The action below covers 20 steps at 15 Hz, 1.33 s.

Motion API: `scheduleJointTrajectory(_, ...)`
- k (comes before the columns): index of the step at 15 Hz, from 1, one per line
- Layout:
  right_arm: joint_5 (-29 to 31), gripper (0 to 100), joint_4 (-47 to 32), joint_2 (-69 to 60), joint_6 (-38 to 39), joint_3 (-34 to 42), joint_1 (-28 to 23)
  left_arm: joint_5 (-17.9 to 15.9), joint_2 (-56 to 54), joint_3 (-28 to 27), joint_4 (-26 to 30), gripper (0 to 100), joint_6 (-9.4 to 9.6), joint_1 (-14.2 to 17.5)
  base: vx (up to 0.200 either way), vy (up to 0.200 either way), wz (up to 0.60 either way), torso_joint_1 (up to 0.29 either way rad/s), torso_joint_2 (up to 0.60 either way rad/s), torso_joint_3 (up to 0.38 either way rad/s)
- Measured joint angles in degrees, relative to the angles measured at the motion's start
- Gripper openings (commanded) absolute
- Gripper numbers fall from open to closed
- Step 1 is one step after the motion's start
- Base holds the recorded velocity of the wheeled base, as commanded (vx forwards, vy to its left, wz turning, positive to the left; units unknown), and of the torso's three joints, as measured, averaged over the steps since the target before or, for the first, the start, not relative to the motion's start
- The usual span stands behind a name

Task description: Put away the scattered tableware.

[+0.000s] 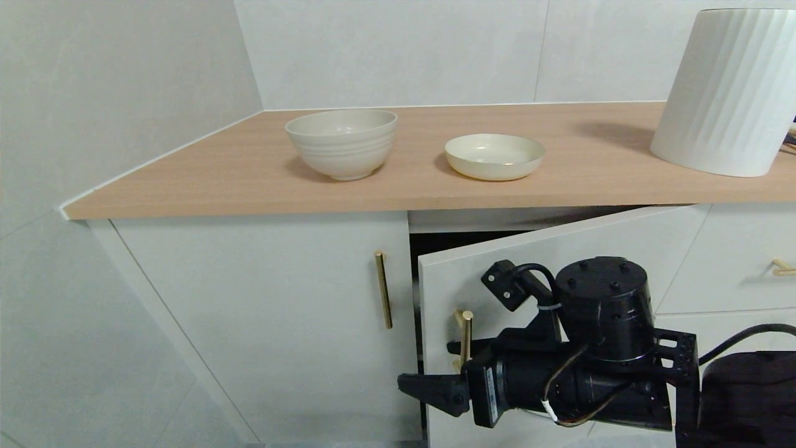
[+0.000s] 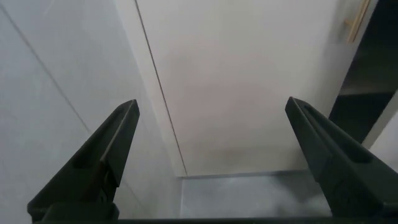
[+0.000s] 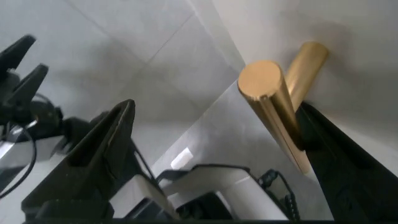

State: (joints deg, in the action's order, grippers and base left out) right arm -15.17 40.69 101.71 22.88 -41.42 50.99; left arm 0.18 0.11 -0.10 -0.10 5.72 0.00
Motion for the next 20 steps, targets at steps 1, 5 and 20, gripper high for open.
scheduleJointTrajectory(1, -0.24, 100, -0.05, -0.52, -0.02, 0.27, -0.04, -2.39, 0.44, -0.63, 0.12, 100, 0.05, -0.11, 0.000, 0.000, 0.00, 0.000, 0.00, 0.000)
scheduleJointTrajectory(5, -0.71, 100, 0.26, -1.07, -0.13, 0.63, -0.12, -8.98, 11.37, -9.50, 1.40, 100, -1.16, -0.30, 0.000, 0.000, 0.00, 0.000, 0.00, 0.000)
scheduleJointTrajectory(20, -1.34, 100, -0.16, -5.81, -1.56, 4.22, 3.00, -16.03, 76.57, -33.00, -25.84, 0, -9.24, -26.23, 0.000, 0.000, 0.00, 0.000, 0.00, 0.000)
